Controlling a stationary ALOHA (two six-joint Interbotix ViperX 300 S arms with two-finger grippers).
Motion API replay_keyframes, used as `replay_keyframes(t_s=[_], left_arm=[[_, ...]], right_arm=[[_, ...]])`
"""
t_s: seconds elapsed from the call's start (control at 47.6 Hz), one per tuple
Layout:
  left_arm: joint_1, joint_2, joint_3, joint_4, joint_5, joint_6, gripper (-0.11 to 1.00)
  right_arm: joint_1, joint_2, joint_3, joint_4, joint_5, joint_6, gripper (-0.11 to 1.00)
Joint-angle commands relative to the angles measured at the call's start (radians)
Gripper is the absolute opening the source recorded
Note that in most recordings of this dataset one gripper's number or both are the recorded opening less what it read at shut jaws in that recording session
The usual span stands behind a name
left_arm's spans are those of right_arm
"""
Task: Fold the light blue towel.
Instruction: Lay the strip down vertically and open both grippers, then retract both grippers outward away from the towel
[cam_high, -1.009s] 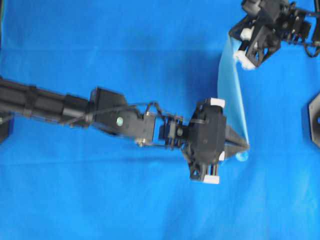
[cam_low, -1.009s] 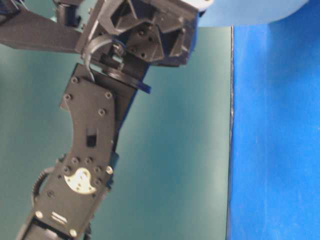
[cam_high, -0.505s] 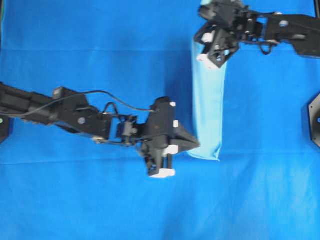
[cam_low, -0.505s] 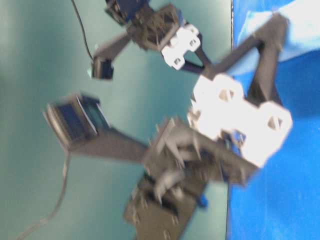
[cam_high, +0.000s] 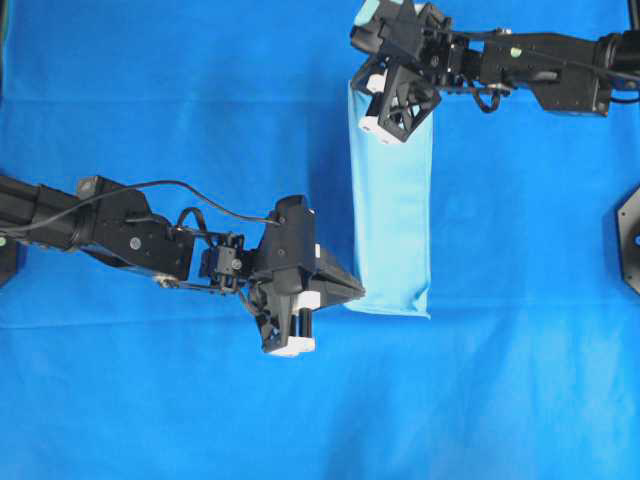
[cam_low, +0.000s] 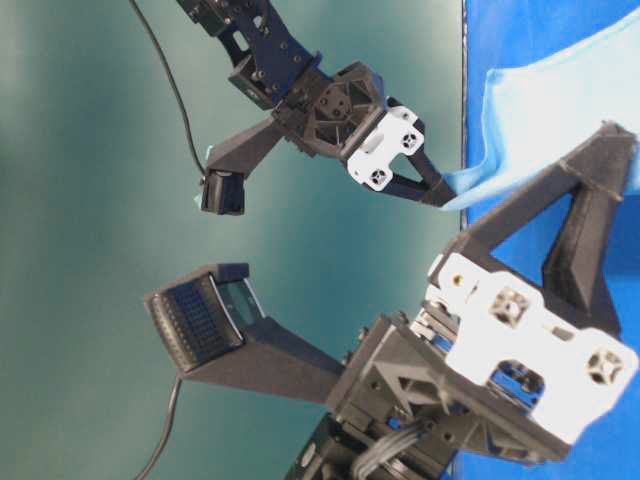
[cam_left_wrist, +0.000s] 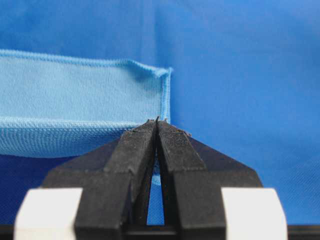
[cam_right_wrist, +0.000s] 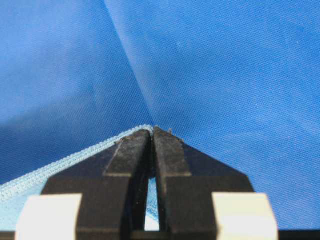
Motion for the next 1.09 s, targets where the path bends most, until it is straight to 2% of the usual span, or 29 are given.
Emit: replay_keyframes(t_s=[0.0,0.063,0.084,0.21,0.252,0.315,0.421,0.526,0.778,0.946,1.072], left_arm=[[-0.061,-0.029,-0.008,0.005,-0.009,-0.002,0.02],[-0.061,-0.031,-0.005,0.005,-0.005,0.0,0.02],[-0.061,-0.029,-0.005,0.005,-0.005,-0.002,0.02],[-0.061,-0.032,-0.005,0.003,-0.005,-0.002,0.02],[-0.061,-0.034,-0.003,0.003,-0.003,-0.002,0.08],[-0.061,-0.037,-0.002,0.005,-0.002,-0.002,0.25],[-0.06,-0.055,0.002,0.005,0.009,0.0,0.57],[-0.06,-0.081,0.006,0.005,0.028,0.002,0.81],[-0.058,-0.187,0.023,0.005,0.153,0.002,0.8],[-0.058,-0.296,0.066,0.005,0.187,0.015,0.8],[-0.043,-0.37,0.118,0.005,0.183,0.018,0.8]], right_arm=[[-0.012,-0.008,-0.028,-0.005,-0.006,-0.003,0.03],[-0.008,-0.006,-0.029,-0.005,-0.006,-0.003,0.04],[-0.006,-0.005,-0.029,-0.005,-0.006,-0.003,0.07],[-0.003,-0.005,-0.029,-0.005,-0.006,-0.003,0.43],[-0.003,-0.005,-0.029,-0.006,-0.005,-0.005,0.55],[-0.003,-0.006,-0.029,-0.005,-0.005,-0.008,0.65],[-0.002,-0.009,-0.029,-0.006,-0.003,-0.02,0.6],[0.003,-0.023,-0.029,-0.005,-0.002,-0.025,0.6],[0.023,-0.121,-0.006,-0.005,0.031,-0.025,0.6],[0.054,-0.242,0.055,-0.005,0.06,-0.02,0.6],[0.087,-0.368,0.138,-0.002,0.051,-0.008,0.6]])
